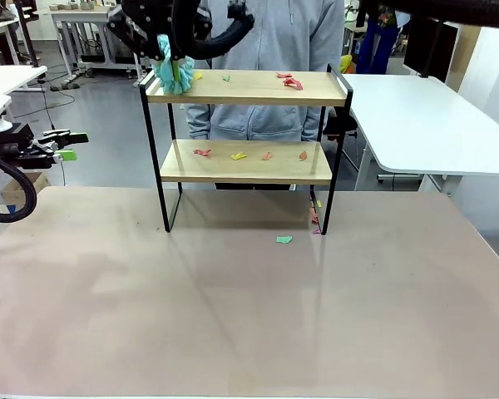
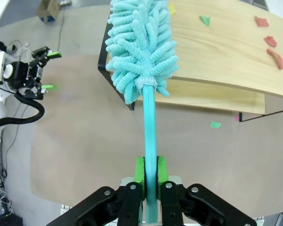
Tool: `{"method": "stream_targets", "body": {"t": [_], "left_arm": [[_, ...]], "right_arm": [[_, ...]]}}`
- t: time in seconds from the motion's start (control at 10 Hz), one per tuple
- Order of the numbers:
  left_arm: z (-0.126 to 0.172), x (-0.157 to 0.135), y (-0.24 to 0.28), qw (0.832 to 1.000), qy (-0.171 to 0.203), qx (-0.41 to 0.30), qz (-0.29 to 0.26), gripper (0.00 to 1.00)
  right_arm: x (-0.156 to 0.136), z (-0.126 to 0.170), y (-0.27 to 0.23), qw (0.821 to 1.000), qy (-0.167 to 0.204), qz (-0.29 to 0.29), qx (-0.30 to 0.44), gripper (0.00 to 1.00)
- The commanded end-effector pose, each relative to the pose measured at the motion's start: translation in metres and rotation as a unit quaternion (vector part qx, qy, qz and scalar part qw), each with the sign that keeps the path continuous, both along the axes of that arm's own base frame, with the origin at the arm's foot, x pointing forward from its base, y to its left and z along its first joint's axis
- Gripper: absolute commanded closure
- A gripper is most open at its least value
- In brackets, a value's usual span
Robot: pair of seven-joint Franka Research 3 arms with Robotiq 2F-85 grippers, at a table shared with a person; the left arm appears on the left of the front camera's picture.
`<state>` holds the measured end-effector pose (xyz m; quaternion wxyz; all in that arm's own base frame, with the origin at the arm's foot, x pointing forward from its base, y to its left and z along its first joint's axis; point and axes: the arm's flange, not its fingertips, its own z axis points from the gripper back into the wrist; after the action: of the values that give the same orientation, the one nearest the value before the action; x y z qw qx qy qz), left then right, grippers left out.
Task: Clean the shelf.
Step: Clean the specific section of the Shelf indicated by the human with the Duster.
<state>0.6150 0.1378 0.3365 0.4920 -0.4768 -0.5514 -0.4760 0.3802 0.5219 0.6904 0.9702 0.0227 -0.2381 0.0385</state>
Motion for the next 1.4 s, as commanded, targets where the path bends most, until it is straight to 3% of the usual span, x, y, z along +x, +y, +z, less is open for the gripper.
{"method": "stream_targets", "body": {"t": [0.0, 0.1, 0.2, 0.6, 1.3], "left_arm": [[0.003, -0.002, 0.000, 1.000, -0.007, -0.002, 0.002, 0.00], [0.003, -0.002, 0.000, 1.000, -0.007, -0.002, 0.002, 0.00], [0.003, -0.002, 0.000, 1.000, -0.007, -0.002, 0.002, 0.00], [0.003, -0.002, 0.000, 1.000, -0.007, -0.002, 0.002, 0.00], [0.003, -0.002, 0.000, 1.000, -0.007, -0.002, 0.002, 0.00]], "right_arm": [[-0.004, 0.001, -0.005, 0.999, 0.022, -0.010, 0.025, 0.87], [-0.006, 0.003, -0.008, 0.999, 0.037, -0.008, 0.030, 0.87], [0.000, -0.001, 0.000, 1.000, 0.010, 0.001, 0.005, 0.87], [0.000, -0.003, 0.000, 1.000, 0.019, 0.001, 0.009, 0.87], [0.040, -0.020, -0.082, 0.995, 0.056, -0.078, 0.024, 0.87]]}}
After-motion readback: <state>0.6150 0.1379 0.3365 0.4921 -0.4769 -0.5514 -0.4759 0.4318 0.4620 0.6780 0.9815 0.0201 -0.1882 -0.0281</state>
